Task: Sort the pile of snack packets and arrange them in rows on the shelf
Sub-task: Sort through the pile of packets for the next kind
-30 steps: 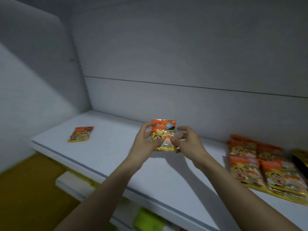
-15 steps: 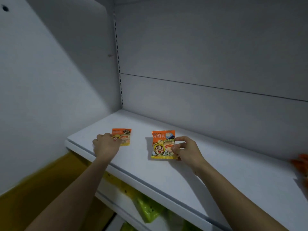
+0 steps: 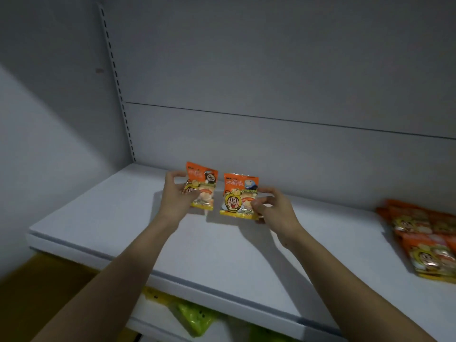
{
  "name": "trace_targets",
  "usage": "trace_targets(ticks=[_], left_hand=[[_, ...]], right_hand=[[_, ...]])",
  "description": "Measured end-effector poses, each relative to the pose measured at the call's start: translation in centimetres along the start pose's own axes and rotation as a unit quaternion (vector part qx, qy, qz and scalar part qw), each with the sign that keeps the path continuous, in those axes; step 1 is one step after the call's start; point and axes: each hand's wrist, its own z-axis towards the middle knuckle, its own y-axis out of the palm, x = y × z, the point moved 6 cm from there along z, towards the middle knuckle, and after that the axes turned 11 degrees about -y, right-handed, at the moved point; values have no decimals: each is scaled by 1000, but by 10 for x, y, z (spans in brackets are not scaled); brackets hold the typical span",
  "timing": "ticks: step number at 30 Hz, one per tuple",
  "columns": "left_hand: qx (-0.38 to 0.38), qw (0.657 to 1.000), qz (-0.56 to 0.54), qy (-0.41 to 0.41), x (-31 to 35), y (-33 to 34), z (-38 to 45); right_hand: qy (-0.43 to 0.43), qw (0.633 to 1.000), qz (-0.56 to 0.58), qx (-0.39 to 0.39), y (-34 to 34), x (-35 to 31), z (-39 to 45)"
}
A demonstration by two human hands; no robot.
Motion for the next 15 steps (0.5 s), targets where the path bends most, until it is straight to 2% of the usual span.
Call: trace_targets(ticks=[6,12,15], left_hand=[[-151,988,-13,35,25,132,-38],[-203,978,-24,34,17,251,-80],[-207,978,-7,39,11,307,-98]], right_hand=[[-25,996,25,80,-103,-4,-20],[-27,986,-4,163,-240,6,-44],[-22,980,-66,188,-312,17,-52]])
